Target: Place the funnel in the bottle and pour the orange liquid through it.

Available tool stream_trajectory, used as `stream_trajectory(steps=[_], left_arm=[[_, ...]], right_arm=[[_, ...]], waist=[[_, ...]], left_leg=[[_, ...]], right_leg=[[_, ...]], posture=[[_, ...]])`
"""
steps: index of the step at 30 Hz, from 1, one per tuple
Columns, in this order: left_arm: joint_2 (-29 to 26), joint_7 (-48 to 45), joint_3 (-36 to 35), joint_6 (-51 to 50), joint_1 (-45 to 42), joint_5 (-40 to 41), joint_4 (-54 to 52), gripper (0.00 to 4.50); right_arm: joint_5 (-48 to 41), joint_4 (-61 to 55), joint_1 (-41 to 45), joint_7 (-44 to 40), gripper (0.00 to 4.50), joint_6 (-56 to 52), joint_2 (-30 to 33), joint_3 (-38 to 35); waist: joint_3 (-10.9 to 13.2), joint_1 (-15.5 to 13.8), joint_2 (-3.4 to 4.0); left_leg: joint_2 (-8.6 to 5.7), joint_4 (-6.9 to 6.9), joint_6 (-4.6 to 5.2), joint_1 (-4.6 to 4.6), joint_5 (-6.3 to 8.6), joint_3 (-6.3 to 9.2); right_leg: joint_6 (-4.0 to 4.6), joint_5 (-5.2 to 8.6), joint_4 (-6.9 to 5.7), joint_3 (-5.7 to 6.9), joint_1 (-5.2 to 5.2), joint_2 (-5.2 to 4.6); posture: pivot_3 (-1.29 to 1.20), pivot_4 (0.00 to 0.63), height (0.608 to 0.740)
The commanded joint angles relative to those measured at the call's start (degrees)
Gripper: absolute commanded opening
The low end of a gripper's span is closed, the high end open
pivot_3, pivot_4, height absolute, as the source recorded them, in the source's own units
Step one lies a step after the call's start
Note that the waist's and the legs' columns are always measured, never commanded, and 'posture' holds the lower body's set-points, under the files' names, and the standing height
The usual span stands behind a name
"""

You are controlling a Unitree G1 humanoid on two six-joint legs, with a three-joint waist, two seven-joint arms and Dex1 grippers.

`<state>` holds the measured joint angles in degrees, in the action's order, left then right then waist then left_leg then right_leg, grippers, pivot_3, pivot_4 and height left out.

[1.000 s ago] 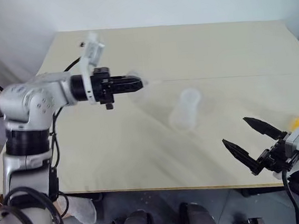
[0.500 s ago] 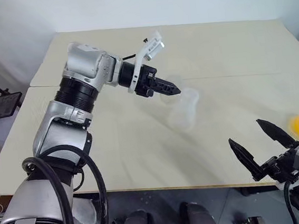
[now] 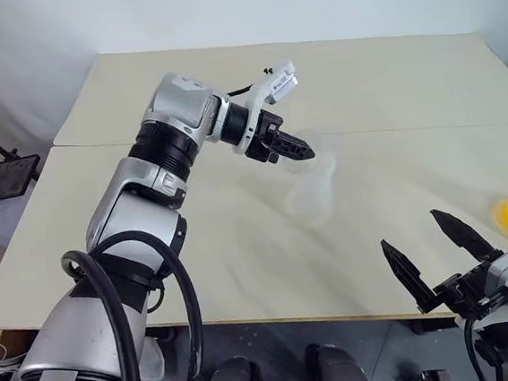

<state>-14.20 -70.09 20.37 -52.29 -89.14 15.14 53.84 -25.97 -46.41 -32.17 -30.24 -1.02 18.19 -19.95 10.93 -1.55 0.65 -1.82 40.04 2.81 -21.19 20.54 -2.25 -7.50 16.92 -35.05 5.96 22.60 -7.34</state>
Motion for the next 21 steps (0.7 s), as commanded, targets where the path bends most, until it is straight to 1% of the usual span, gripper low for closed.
stream_trajectory(steps=[1, 5, 9, 12, 13, 15, 17, 19, 20, 21], left_arm=[[1.16, -1.16, -2.16, 2.26, -2.36, -1.29, 1.11, 0.7], [1.63, -1.95, -5.23, 4.64, -2.13, -0.91, 1.4, 1.97], [0.51, -3.58, -6.33, 5.16, -0.68, -1.83, 1.7, 3.2], [-0.48, -3.99, -8.08, 8.57, 1.81, -1.84, 0.62, 4.21], [-1.21, -4.57, -9.0, 11.69, 3.36, -1.65, -0.43, 4.48], [-3.69, -7.17, -12.98, 18.86, 7.61, 0.62, -3.48, 4.48], [-5.27, -9.14, -15.45, 23.12, 10.68, 1.86, -5.87, 4.48], [-7.42, -14.16, -18.4, 25.61, 14.67, 4.97, -9.91, 4.48], [-8.91, -16.36, -18.58, 26.01, 16.67, 5.42, -12.09, 4.48], [-10.34, -16.57, -19.28, 28.14, 19.39, 5.31, -14.27, 4.48]], right_arm=[[0.14, -2.06, -0.3, 0.91, 4.5, 1.53, -0.43, 0.33], [0.45, -2.03, -0.21, 1.35, 4.5, 1.46, -0.28, 0.73], [0.49, -2.08, -0.43, 1.62, 4.5, 1.51, -0.26, 0.77], [0.29, -1.87, -0.35, 1.55, 4.5, 1.45, -0.05, 0.49], [0.19, -1.77, -0.14, 1.53, 4.5, 1.35, 0.11, 0.36], [-0.05, -1.43, 0.5, 1.39, 4.5, 1.17, 0.66, -0.27], [-0.34, -1.07, 0.71, 1.14, 4.5, 1.3, 0.95, -0.99], [-0.34, -0.65, 0.7, 0.92, 4.5, 1.51, 1.25, -1.72], [-0.09, -0.45, 0.75, 0.9, 4.5, 1.7, 1.35, -2.07], [0.08, 0.09, 0.94, 1.04, 4.5, 2.32, 1.22, -2.97]], waist=[[0.0, 0.03, 0.0], [0.0, 0.03, 0.0], [0.0, 0.06, 0.0], [0.0, 0.12, 0.0], [0.0, 0.13, 0.01], [-0.01, 0.19, 0.01], [0.0, 0.29, 0.01], [-0.01, 0.31, 0.01], [-0.01, 0.3, 0.01], [-0.01, 0.3, 0.01]], left_leg=[[0.0, 0.0, 0.0, 0.0, 0.0, -0.01], [0.0, 0.0, 0.0, 0.0, 0.0, 0.0], [0.0, 0.0, 0.01, 0.01, 0.0, 0.0], [0.0, 0.0, 0.01, 0.02, 0.0, 0.0], [0.0, 0.0, 0.01, 0.03, 0.0, 0.0], [0.01, 0.0, 0.01, 0.04, 0.0, 0.01], [0.03, 0.0, 0.01, 0.05, 0.0, 0.01], [0.02, 0.0, 0.01, 0.04, 0.0, 0.01], [0.02, 0.01, 0.0, 0.03, 0.0, 0.01], [0.02, 0.03, 0.01, 0.03, 0.0, 0.02]], right_leg=[[0.0, 0.0, 0.0, 0.0, 0.0, 0.0], [0.0, 0.0, -0.02, 0.0, 0.01, -0.01], [0.0, 0.0, -0.03, 0.01, 0.01, -0.01], [0.0, 0.0, -0.04, 0.01, 0.01, -0.01], [0.0, 0.0, -0.05, 0.0, 0.01, -0.01], [0.0, 0.0, -0.09, 0.0, 0.01, -0.02], [0.01, 0.0, -0.18, 0.0, 0.07, -0.03], [0.01, 0.0, -0.28, 0.0, 0.12, -0.05], [0.01, 0.0, -0.3, 0.0, 0.13, -0.06], [0.01, 0.0, -0.33, 0.01, 0.13, -0.06]], posture=[[0.0, 0.15, 0.74], [0.0, 0.15, 0.74], [0.0, 0.15, 0.74], [0.0, 0.15, 0.74], [0.0, 0.15, 0.74], [0.0, 0.15, 0.74], [0.0, 0.15, 0.74], [0.0, 0.15, 0.74], [0.0, 0.15, 0.74], [0.0, 0.15, 0.74]])
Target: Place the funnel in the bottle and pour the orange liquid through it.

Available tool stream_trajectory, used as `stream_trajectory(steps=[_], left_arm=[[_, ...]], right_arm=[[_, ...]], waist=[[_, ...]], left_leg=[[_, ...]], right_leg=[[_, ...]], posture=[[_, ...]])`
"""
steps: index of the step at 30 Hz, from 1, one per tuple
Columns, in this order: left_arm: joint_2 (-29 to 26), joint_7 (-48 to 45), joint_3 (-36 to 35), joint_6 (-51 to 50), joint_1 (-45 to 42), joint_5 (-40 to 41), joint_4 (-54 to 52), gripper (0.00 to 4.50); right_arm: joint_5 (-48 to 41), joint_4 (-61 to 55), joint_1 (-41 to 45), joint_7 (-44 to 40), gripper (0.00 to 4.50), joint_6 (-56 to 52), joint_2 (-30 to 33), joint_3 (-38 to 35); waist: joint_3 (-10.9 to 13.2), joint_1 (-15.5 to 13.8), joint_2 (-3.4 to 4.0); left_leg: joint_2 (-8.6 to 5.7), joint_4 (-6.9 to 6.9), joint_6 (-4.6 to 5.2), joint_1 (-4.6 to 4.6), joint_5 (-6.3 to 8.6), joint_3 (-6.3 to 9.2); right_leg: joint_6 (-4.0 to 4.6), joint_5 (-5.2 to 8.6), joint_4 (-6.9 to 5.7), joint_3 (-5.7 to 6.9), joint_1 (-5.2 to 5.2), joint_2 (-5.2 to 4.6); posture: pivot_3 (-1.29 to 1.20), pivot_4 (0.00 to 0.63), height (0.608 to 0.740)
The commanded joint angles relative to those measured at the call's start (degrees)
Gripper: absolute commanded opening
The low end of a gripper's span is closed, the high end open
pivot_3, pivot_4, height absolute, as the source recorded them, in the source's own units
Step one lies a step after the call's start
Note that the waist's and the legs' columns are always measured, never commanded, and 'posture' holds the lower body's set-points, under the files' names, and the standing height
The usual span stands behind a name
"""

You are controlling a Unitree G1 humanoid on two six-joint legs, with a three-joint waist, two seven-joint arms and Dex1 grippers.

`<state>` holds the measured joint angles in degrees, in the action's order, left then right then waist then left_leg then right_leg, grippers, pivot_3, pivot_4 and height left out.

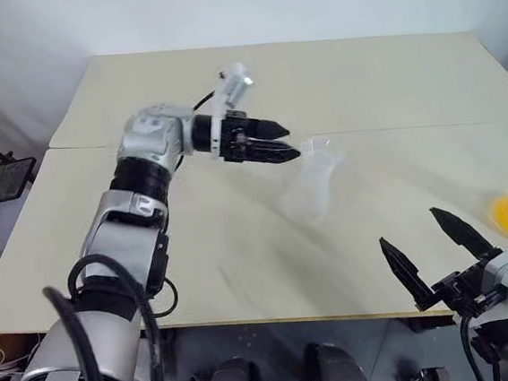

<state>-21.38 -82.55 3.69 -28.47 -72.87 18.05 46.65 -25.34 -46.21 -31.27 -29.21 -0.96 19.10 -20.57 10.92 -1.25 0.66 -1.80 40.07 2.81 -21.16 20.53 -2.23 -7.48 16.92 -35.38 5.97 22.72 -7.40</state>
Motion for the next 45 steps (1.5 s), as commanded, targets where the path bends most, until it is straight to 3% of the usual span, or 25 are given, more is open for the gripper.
stream_trajectory(steps=[1, 5, 11, 16, 24, 30, 36, 45], left_arm=[[-5.31, -2.98, -4.49, 6.72, 7.48, 2.45, -9.48, 4.48], [-10.07, 0.64, -7.54, 17.0, 22.86, 0.78, -18.47, 4.48], [-9.77, 7.67, -10.72, 16.63, 39.6, 3.86, -30.95, 4.48], [-7.1, 11.85, -10.87, 16.49, 43.87, 5.37, -34.34, 4.48], [-6.13, 8.87, -6.86, 13.05, 43.49, 8.13, -37.68, 4.48], [-6.09, 8.75, -7.0, 13.93, 42.93, 8.94, -38.18, 4.48], [-6.38, 9.78, -7.67, 13.67, 44.07, 10.06, -41.0, 4.48], [-6.36, 13.32, -8.47, 12.68, 47.47, 11.76, -46.33, 4.48]], right_arm=[[0.0, 0.98, 0.46, 0.9, 4.5, 3.7, -0.25, -4.36], [-2.94, 4.48, -0.01, 3.07, 4.5, 7.4, -3.14, -11.39], [-3.2, 8.62, -6.3, 3.96, 4.5, 14.99, -9.45, -19.69], [-3.49, 11.32, -11.9, 4.09, 4.5, 20.68, -15.31, -22.89], [-7.68, 15.21, -18.44, 4.48, 4.5, 27.04, -22.89, -24.92], [-10.04, 14.35, -13.44, 10.68, 4.5, 20.69, -15.8, -25.22], [-13.79, 17.27, -4.12, 20.72, 4.5, 8.31, -4.11, -28.9], [-18.38, 27.8, 12.21, 21.81, 4.5, -7.32, 12.74, -29.41]], waist=[[-0.02, 0.01, 0.02], [-0.08, 0.08, 0.13], [-0.08, -0.98, 0.04], [-0.13, -0.29, 0.12], [-0.15, 0.17, 0.15], [-0.16, 0.91, 0.16], [-0.19, 1.22, 0.18], [-0.19, 1.03, 0.2]], left_leg=[[-0.01, 0.0, 0.0, 0.01, 0.0, 0.0], [-0.04, -0.07, 0.0, 0.18, 0.0, 0.02], [-0.14, 0.07, 0.07, 0.03, 0.02, 0.36], [-0.15, -0.06, 0.07, 0.18, 0.04, 0.3], [-0.06, -0.32, 0.01, 0.52, 0.07, 0.05], [0.04, -0.38, -0.11, 0.69, 0.14, -0.01], [0.1, -0.4, -0.13, 0.69, 0.15, -0.06], [0.2, -0.37, -0.1, 0.68, 0.12, -0.15]], right_leg=[[0.0, 0.0, -0.01, 0.0, 0.0, -0.01], [0.01, 0.0, -0.12, -0.04, -0.05, -0.06], [0.02, 0.01, -0.08, -0.2, -0.19, -0.23], [0.03, 0.01, -0.11, -0.38, -0.2, -0.21], [0.11, 0.06, -0.15, -0.69, -0.22, -0.14], [0.18, 0.1, -0.13, -0.96, -0.25, -0.28], [0.24, 0.13, -0.12, -1.0, -0.26, -0.28], [0.27, 0.15, -0.1, -1.01, -0.27, -0.2]], posture=[[0.0, 0.15, 0.74], [0.0, 0.15, 0.74], [0.0, 0.15, 0.74], [0.0, 0.15, 0.74], [0.0, 0.15, 0.74], [0.0, 0.15, 0.74], [0.0, 0.15, 0.74], [0.0, 0.15, 0.74]])
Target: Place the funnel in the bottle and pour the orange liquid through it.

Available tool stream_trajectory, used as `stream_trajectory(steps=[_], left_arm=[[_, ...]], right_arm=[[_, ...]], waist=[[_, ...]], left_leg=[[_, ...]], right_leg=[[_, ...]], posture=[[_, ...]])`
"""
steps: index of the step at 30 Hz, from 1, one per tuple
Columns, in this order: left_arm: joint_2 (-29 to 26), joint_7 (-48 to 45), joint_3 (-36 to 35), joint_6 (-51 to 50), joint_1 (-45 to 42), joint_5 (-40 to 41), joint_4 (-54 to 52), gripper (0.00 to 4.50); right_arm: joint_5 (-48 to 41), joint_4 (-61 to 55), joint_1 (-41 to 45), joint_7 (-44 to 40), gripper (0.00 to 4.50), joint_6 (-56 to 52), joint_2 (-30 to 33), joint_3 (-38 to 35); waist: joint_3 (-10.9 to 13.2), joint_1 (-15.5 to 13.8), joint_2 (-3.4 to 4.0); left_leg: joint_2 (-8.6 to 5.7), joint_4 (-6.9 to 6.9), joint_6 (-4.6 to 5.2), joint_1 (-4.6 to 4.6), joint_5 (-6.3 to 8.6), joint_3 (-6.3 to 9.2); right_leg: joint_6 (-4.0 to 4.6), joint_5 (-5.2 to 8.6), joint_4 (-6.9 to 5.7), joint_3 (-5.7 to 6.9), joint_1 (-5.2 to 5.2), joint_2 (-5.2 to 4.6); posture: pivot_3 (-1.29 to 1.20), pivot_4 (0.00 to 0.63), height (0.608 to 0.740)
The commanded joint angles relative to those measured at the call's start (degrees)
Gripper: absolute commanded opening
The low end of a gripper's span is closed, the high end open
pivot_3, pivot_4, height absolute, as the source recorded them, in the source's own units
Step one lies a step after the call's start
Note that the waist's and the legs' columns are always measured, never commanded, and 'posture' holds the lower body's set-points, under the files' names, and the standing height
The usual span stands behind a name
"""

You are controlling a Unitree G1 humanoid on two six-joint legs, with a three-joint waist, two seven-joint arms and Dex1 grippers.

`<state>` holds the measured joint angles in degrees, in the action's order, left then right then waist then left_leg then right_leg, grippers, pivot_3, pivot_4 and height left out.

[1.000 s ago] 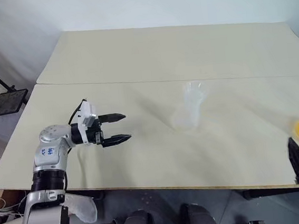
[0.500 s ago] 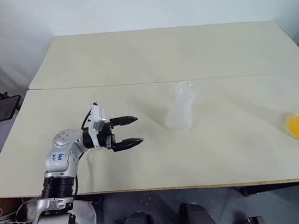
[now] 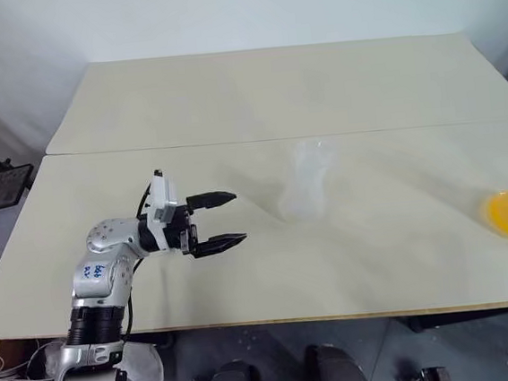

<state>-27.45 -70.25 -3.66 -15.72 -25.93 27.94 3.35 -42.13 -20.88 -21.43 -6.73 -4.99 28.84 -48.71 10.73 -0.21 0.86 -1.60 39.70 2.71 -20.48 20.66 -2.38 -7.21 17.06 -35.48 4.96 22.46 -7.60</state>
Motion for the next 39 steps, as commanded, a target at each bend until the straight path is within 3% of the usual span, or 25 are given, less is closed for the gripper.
stream_trajectory(steps=[1, 9, 35, 39], left_arm=[[-0.3, 1.3, -1.1, -0.19, 0.75, 2.0, -3.45, 4.48], [-0.43, 3.42, -1.32, -0.27, 2.47, 2.99, -6.42, 4.48], [0.76, 6.64, -0.06, -0.05, 2.71, 3.42, -8.78, 4.48], [0.79, 6.81, -0.16, 0.08, 2.63, 3.35, -8.71, 4.5]], right_arm=[[-1.23, 3.48, 3.66, -0.82, 4.5, -4.04, 3.87, -1.21], [3.7, 11.07, 13.68, 0.82, 4.5, -9.6, 8.91, 0.46], [10.99, 24.35, 26.76, -3.83, 4.5, -11.31, 9.08, 2.86], [11.04, 24.87, 27.54, -4.53, 3.56, -11.64, 8.76, 3.32]], waist=[[0.0, -0.16, 0.0], [0.0, -0.93, 0.0], [0.0, -0.92, -0.02], [0.0, -0.92, -0.03]], left_leg=[[-0.02, 0.0, 0.02, -0.02, -0.01, 0.0], [-0.05, 0.02, 0.07, -0.04, -0.04, -0.07], [-0.04, 0.04, 0.07, -0.06, -0.04, -0.13], [-0.04, 0.04, 0.07, -0.06, -0.04, -0.13]], right_leg=[[0.0, 0.0, 0.0, 0.0, -0.01, 0.01], [-0.02, -0.01, 0.03, 0.02, 0.0, 0.05], [-0.03, -0.02, 0.12, 0.09, -0.04, 0.14], [-0.03, -0.02, 0.14, 0.1, -0.05, 0.14]], posture=[[0.0, 0.15, 0.74], [0.0, 0.15, 0.74], [0.0, 0.15, 0.74], [0.0, 0.15, 0.74]])
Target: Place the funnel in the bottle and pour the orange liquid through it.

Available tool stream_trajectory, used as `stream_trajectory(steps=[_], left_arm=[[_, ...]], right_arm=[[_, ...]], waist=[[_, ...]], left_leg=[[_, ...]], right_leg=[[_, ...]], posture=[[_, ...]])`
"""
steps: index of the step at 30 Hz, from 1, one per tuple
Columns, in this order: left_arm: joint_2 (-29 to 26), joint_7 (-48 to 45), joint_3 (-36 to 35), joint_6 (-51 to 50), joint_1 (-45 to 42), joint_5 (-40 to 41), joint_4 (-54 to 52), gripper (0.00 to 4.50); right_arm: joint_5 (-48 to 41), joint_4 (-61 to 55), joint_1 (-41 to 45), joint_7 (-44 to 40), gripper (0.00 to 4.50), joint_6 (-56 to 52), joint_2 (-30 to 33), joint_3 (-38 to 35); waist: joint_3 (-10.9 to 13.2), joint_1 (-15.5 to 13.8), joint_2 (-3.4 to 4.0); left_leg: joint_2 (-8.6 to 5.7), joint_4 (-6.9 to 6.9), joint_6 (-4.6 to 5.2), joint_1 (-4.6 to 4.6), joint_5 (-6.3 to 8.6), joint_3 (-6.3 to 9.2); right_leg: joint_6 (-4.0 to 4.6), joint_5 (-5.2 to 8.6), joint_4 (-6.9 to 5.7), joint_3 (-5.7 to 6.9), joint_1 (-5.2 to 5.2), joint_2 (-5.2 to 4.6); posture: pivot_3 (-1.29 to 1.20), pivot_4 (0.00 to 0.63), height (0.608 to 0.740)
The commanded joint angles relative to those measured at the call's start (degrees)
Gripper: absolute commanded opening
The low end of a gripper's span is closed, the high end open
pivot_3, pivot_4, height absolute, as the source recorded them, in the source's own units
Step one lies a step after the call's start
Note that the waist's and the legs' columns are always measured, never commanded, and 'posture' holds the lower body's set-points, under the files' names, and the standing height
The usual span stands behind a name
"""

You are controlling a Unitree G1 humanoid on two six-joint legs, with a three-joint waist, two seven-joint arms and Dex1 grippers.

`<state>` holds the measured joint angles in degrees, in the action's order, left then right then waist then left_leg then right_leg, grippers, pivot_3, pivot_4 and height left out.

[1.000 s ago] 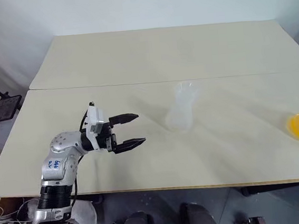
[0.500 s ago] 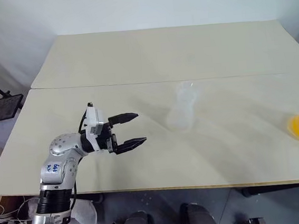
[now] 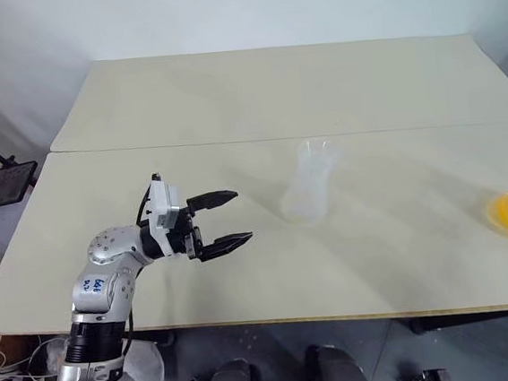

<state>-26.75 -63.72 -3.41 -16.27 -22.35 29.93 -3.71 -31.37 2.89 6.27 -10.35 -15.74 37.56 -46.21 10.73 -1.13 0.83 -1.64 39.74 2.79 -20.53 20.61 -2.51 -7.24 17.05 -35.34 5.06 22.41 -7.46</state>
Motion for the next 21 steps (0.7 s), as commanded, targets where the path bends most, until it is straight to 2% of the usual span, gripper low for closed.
stream_trajectory(steps=[1, 2, 3, 13, 21], left_arm=[[0.06, 0.33, -0.46, 0.65, -0.92, 1.35, -1.7, 4.5], [0.02, 0.41, -0.51, 0.66, -0.89, 1.36, -1.77, 4.5], [-0.05, 0.46, -0.61, 0.69, -0.87, 1.38, -1.8, 4.5], [-0.48, 0.99, -1.29, 0.85, -0.4, 1.53, -2.05, 4.5], [-0.57, 1.15, -1.26, 0.78, -0.03, 1.7, -2.25, 4.5]], right_arm=[[0.25, 1.04, -0.12, -1.11, 3.27, -0.96, -0.02, 0.98], [0.22, 0.93, -0.1, -1.26, 2.88, -0.91, -0.12, 1.05], [0.15, 0.83, -0.1, -1.27, 2.77, -1.05, -0.2, 1.09], [-0.89, -3.07, -1.86, -0.52, 2.77, -1.71, -2.24, 0.38], [-6.92, -14.91, -4.5, -6.86, 2.77, 2.12, -8.93, 2.59]], waist=[[-0.01, 0.03, -0.01], [-0.02, 0.06, -0.03], [-0.02, 0.06, -0.03], [-0.02, 0.29, -0.03], [-0.02, 1.48, -0.03]], left_leg=[[0.0, 0.0, 0.0, 0.0, 0.0, 0.0], [0.01, 0.0, 0.0, 0.0, 0.0, 0.0], [0.02, 0.0, 0.0, 0.0, 0.0, 0.0], [0.13, -0.01, -0.02, 0.0, 0.01, 0.0], [0.22, -0.11, -0.08, 0.01, 0.02, -0.07]], right_leg=[[0.0, 0.0, 0.01, 0.0, -0.01, 0.0], [0.0, 0.0, 0.01, 0.0, -0.01, 0.0], [0.0, 0.0, 0.02, 0.0, -0.01, -0.01], [0.0, 0.0, 0.28, 0.01, -0.11, -0.02], [0.0, 0.0, 0.29, -0.03, -0.05, 0.04]], posture=[[0.0, 0.15, 0.74], [0.0, 0.15, 0.74], [0.0, 0.15, 0.74], [0.0, 0.15, 0.74], [0.0, 0.15, 0.74]])
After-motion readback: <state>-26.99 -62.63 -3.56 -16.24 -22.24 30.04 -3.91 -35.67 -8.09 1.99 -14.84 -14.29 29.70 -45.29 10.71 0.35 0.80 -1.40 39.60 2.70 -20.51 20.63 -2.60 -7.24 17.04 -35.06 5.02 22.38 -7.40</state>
